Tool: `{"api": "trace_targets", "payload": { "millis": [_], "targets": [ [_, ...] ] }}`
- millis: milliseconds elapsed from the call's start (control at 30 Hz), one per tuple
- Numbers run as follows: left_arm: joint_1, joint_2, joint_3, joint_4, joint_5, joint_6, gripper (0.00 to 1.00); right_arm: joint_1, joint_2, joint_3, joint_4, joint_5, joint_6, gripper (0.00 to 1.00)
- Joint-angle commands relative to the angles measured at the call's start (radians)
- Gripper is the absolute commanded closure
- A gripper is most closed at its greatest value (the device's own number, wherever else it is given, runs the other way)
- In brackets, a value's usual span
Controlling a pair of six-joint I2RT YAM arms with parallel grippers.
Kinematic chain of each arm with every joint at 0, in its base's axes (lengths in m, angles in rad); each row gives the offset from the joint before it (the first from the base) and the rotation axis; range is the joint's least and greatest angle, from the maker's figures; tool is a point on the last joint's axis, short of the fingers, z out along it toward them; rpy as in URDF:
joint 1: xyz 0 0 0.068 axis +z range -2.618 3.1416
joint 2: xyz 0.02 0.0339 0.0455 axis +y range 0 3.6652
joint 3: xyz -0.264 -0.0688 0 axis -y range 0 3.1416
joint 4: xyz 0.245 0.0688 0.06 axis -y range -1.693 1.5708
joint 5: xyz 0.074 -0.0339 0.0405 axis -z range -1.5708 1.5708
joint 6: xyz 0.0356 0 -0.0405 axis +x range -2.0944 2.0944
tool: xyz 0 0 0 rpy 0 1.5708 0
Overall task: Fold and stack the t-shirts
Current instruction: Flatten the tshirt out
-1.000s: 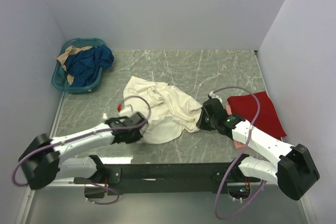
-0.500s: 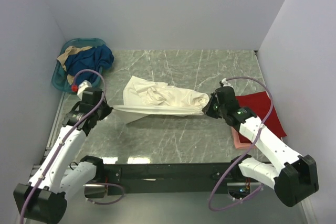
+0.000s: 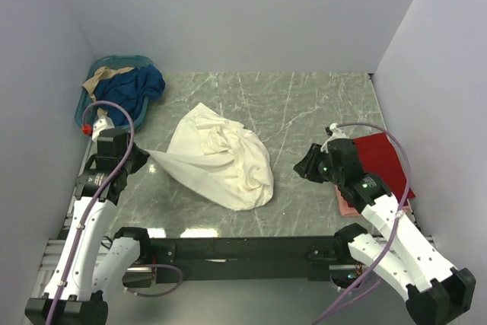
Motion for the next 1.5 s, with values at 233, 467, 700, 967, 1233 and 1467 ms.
{"api": "trace_targets", "payload": {
  "millis": [233,467,700,967,1233,1467],
  "targets": [
    [0.013,-0.015,-0.064,0.054,0.091,-0.018,0.99,0.318,0.382,0.261,0.048,0.148,-0.074,0.64],
    [0.014,-0.015,-0.069,0.061,0.110,-0.006,0.99,0.510,0.666,0.456,0.022,0.280,-0.135,0.64],
    [0.014,-0.021,-0.072,0.070,0.125,0.002,0.99,0.607,0.872,0.505,-0.007,0.308,-0.157,0.64],
    [0.014,-0.019,-0.078,0.083,0.145,0.010,0.99,0.614,0.964,0.496,0.028,0.411,-0.152,0.62],
    [0.014,-0.016,-0.078,0.089,0.156,0.019,0.99,0.616,1.050,0.488,0.053,0.420,-0.163,0.60],
    [0.014,-0.015,-0.073,0.086,0.153,0.024,0.99,0.602,1.052,0.517,-0.009,0.533,-0.123,0.75]
  ]
}}
